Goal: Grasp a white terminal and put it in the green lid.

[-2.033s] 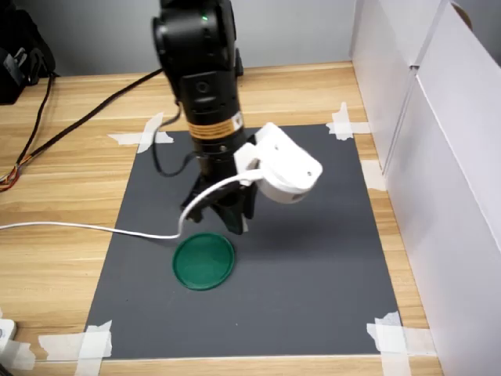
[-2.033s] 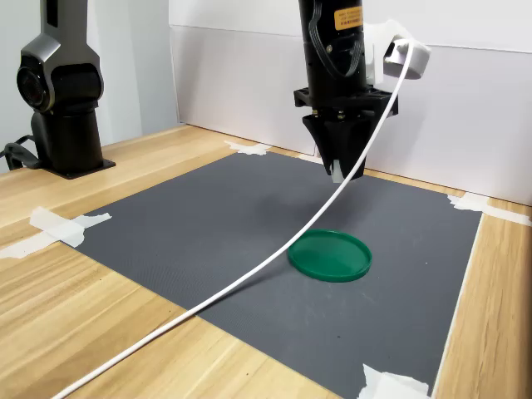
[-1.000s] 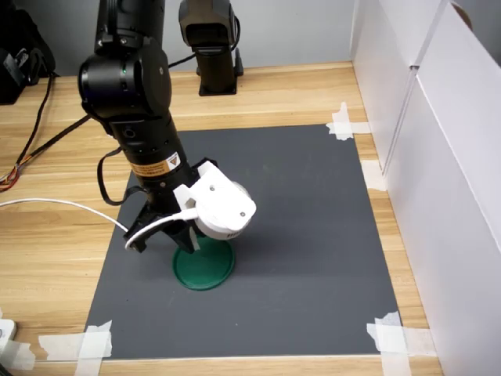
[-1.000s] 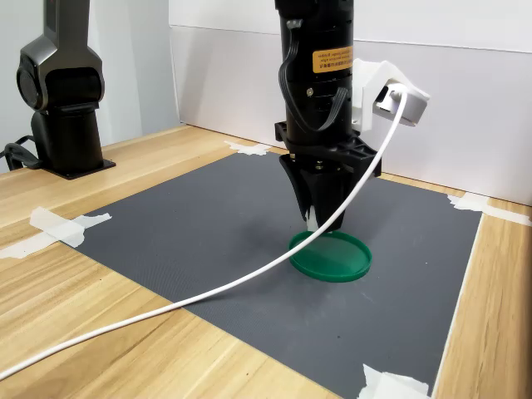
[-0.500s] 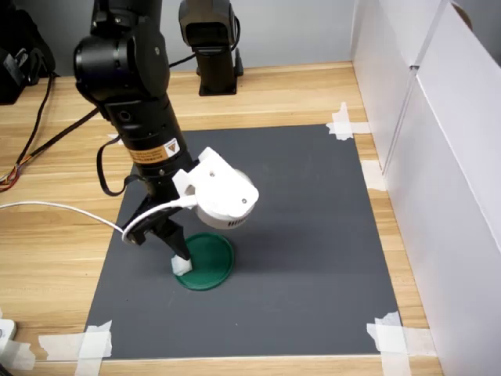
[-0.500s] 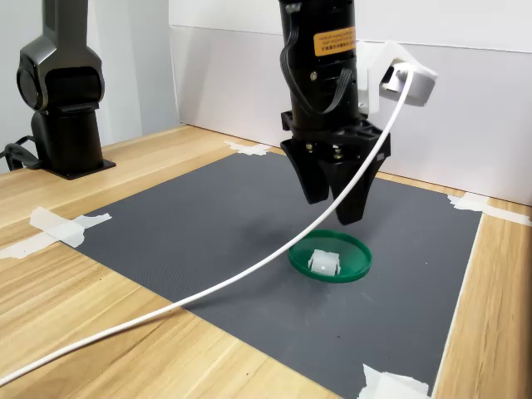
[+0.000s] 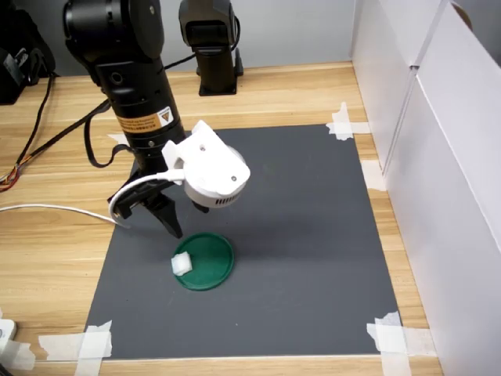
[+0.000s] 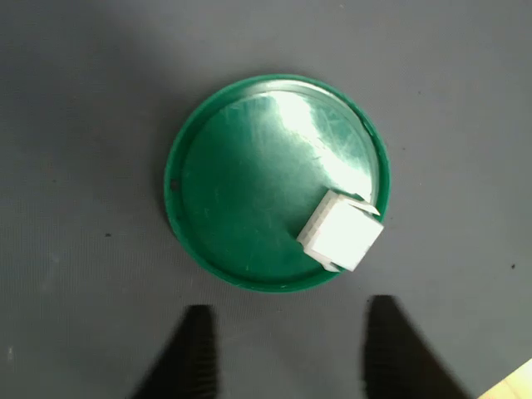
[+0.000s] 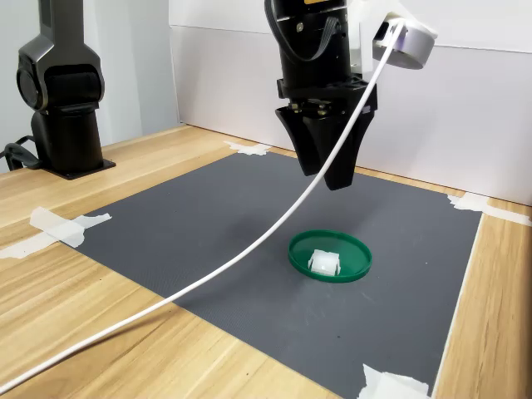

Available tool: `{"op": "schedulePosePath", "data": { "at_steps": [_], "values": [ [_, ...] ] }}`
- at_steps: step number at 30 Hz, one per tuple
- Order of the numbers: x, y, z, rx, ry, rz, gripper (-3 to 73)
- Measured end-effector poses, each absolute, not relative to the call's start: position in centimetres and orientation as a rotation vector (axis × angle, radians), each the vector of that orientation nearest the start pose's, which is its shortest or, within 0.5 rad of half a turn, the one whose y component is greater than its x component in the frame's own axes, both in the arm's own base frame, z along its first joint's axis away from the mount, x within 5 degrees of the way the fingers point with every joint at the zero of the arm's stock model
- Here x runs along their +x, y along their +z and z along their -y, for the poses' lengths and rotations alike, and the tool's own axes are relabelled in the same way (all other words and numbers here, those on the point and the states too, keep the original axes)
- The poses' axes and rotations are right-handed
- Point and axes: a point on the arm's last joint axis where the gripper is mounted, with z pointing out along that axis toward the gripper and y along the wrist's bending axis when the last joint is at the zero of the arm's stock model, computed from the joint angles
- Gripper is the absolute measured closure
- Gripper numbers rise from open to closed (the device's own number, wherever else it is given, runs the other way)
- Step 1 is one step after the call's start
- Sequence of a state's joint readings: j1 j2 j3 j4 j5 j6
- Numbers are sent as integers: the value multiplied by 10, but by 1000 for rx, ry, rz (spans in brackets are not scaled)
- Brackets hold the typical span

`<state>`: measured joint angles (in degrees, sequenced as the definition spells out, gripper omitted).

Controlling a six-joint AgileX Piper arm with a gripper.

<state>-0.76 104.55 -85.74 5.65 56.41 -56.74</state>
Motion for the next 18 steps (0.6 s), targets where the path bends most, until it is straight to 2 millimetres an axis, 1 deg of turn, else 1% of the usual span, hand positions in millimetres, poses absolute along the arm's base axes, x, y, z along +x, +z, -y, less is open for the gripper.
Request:
{"op": "schedulePosePath", "data": {
  "at_steps": [1,4,5,6,10,13,15,18],
  "values": [
    [388,263,-2,-1256,-121,-2494,397],
    [389,263,-2,-1253,-125,-2489,598],
    [389,263,-2,-1252,-125,-2490,645],
    [389,262,-2,-1254,-124,-2492,674],
    [392,252,1,-1234,-110,-2528,712],
    [395,244,12,-1193,-103,-2564,714],
    [395,244,21,-1145,-94,-2578,715],
    [391,252,37,-1017,-54,-2556,715]
  ]
}}
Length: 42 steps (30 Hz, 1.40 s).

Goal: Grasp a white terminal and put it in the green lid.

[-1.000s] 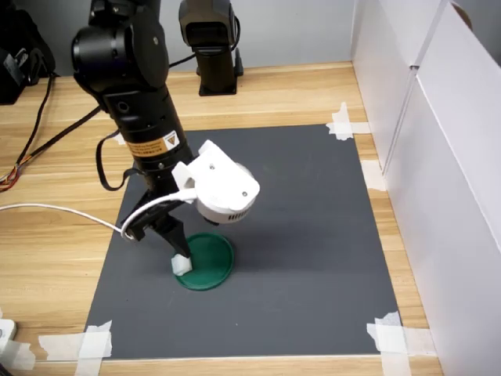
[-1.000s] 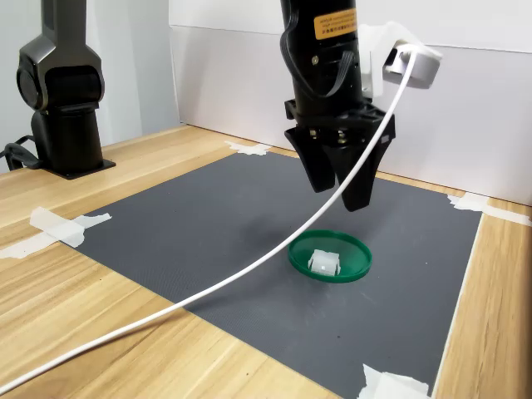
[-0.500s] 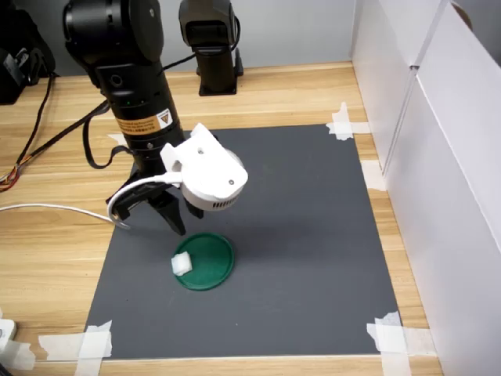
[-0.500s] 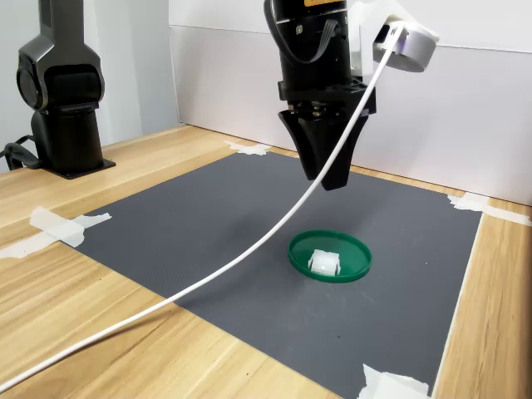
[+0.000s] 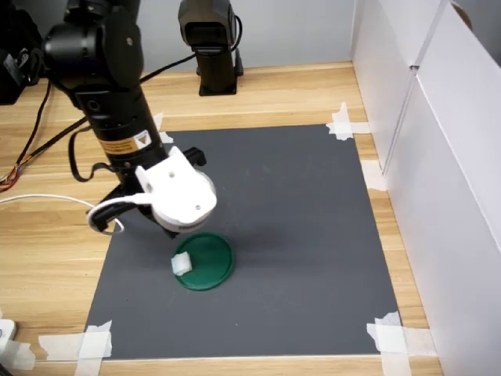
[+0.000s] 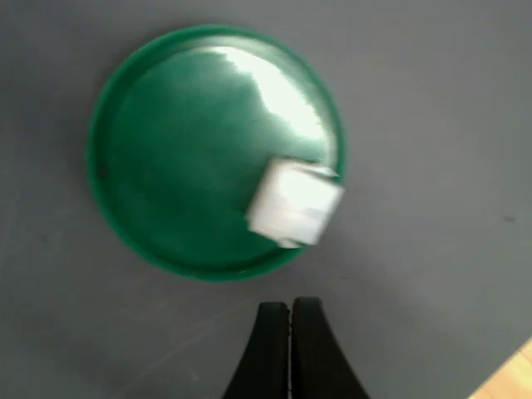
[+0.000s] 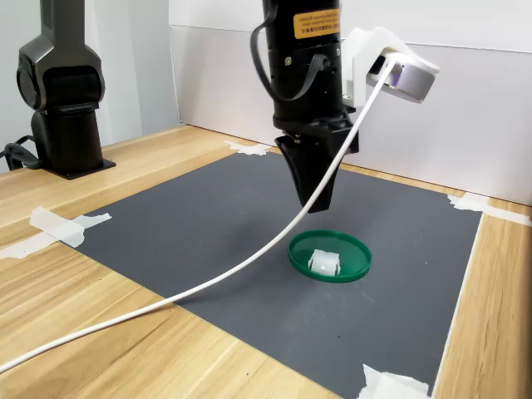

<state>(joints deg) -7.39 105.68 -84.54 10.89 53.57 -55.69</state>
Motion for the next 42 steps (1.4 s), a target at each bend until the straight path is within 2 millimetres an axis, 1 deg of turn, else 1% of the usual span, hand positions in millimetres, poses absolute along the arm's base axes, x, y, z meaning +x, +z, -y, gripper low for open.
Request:
{"op": "schedulePosePath", "data": {
  "at_steps": [4,6,8,9,11,14,17,21,24,27,30,32,35,38,42],
  "values": [
    [369,269,62,-822,-20,-2458,715],
    [356,278,69,-742,-38,-2390,715],
    [339,288,72,-677,-59,-2324,715],
    [332,290,71,-658,-73,-2296,715],
    [315,301,66,-592,-80,-2226,715],
    [290,316,55,-456,-37,-2138,715],
    [261,335,44,-328,-1,-2028,715],
    [231,358,35,-207,18,-1895,715],
    [212,368,30,-134,22,-1822,715],
    [197,363,22,-86,-15,-1762,716],
    [183,348,15,-37,-45,-1725,716],
    [175,337,14,9,-60,-1712,716],
    [159,321,11,68,-26,-1707,716],
    [140,305,9,122,33,-1696,716],
    [113,284,6,145,58,-1660,716]
  ]
}}
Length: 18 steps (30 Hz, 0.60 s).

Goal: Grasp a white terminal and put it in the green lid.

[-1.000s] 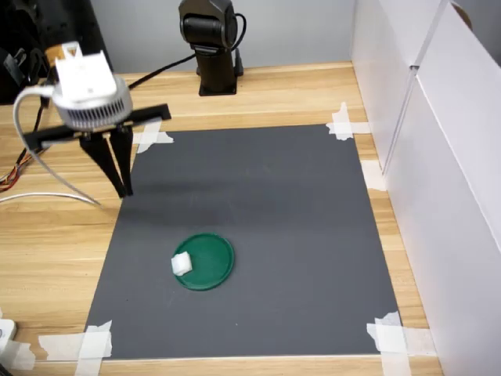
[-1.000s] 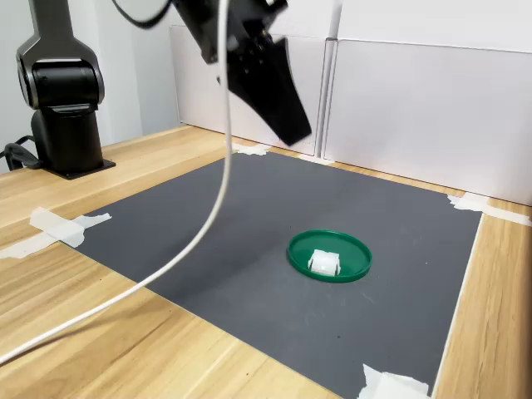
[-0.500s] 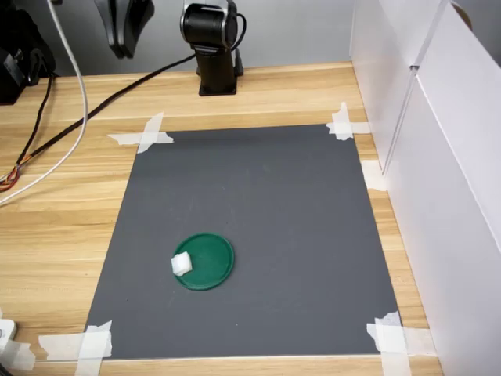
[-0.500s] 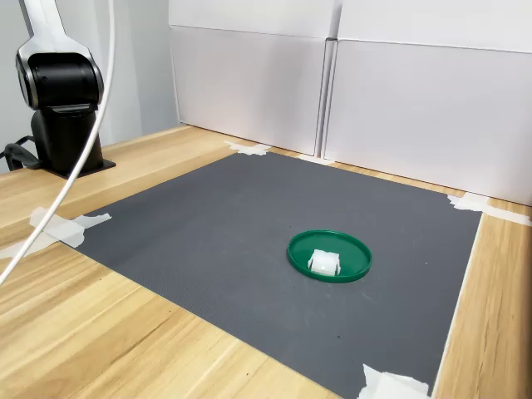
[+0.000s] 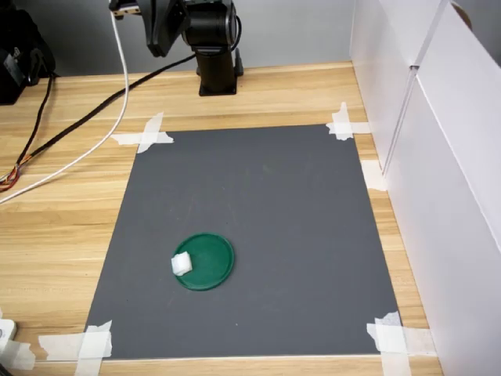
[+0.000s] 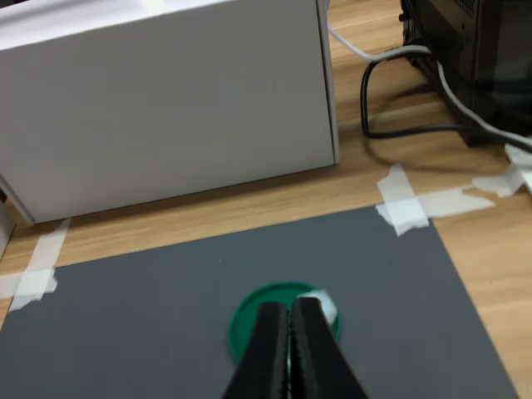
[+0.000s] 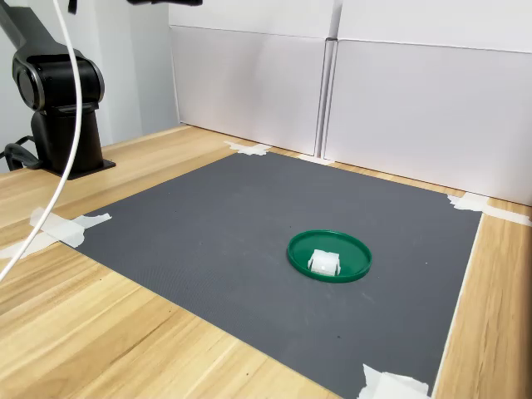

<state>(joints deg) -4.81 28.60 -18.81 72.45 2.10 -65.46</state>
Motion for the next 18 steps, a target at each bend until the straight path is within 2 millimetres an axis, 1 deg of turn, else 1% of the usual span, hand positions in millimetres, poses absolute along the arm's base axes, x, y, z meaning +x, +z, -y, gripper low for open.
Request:
{"op": "schedulePosePath", "data": {
  "at_steps": [4,8,10,13,18],
  "values": [
    [92,258,4,125,41,-1644,716],
    [81,231,3,100,27,-1658,716],
    [76,220,2,95,25,-1654,716],
    [71,215,2,92,25,-1628,716],
    [65,219,1,86,23,-1562,716]
  ]
}}
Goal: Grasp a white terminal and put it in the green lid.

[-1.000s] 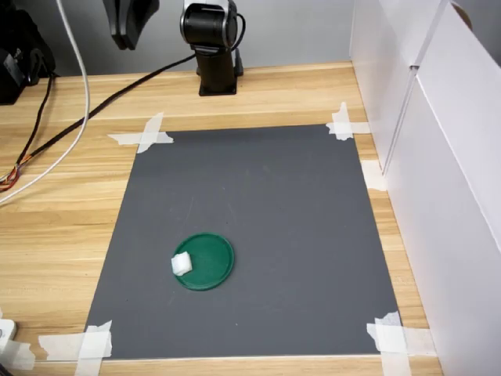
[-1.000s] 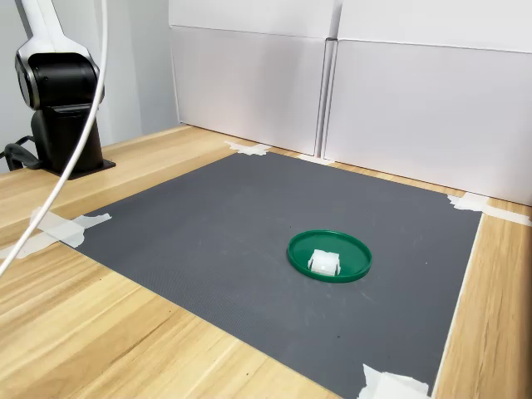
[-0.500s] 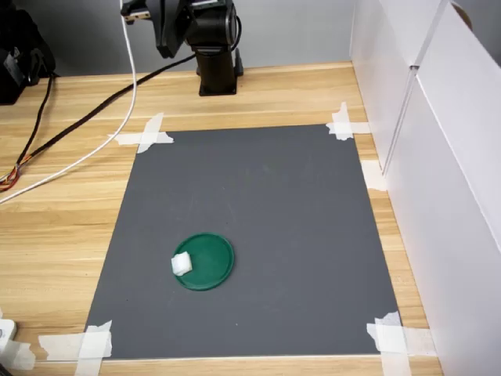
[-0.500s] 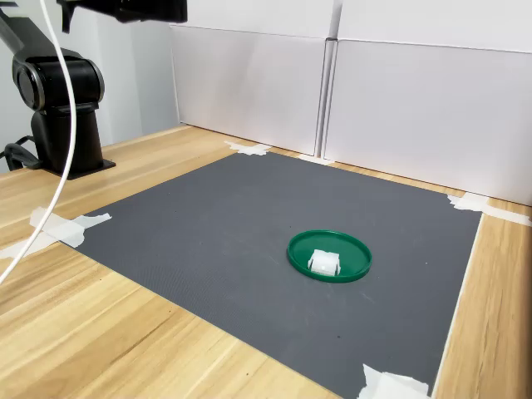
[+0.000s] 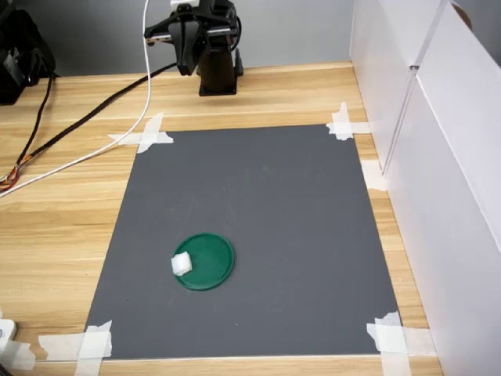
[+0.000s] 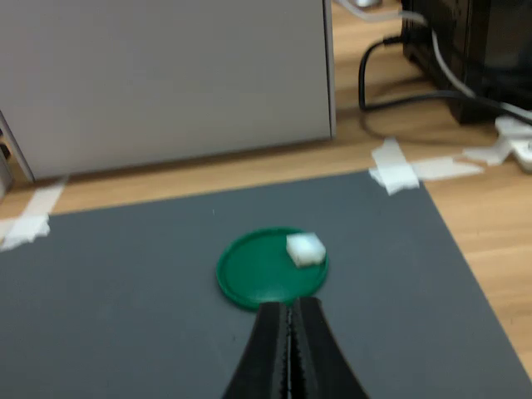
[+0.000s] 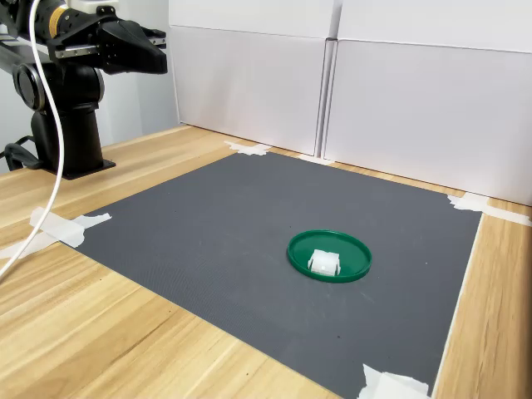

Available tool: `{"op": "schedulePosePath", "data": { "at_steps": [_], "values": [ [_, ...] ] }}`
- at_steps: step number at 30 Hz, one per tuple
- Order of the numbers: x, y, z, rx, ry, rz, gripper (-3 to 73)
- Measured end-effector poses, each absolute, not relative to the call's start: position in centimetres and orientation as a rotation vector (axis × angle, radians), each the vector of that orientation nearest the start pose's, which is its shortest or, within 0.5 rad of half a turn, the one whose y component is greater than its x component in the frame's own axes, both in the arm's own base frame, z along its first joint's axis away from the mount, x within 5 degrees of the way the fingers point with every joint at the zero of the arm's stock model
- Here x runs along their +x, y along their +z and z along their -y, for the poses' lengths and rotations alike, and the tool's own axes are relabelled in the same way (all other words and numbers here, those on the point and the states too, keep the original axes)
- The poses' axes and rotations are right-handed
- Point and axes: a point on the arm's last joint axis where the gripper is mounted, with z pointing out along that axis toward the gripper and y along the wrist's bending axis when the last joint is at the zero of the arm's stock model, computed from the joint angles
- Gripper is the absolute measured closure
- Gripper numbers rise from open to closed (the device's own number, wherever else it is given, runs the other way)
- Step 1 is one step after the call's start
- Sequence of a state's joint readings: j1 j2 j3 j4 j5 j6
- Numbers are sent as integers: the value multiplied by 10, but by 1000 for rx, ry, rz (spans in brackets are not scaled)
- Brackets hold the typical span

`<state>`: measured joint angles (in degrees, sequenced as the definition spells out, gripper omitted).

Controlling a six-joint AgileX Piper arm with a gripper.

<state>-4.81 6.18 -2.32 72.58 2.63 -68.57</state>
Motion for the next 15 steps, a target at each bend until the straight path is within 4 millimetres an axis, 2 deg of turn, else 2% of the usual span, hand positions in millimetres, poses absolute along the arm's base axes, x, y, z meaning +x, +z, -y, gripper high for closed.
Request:
{"op": "schedulePosePath", "data": {
  "at_steps": [15],
  "values": [
    [62,221,1,84,23,-1535,716]
  ]
}}
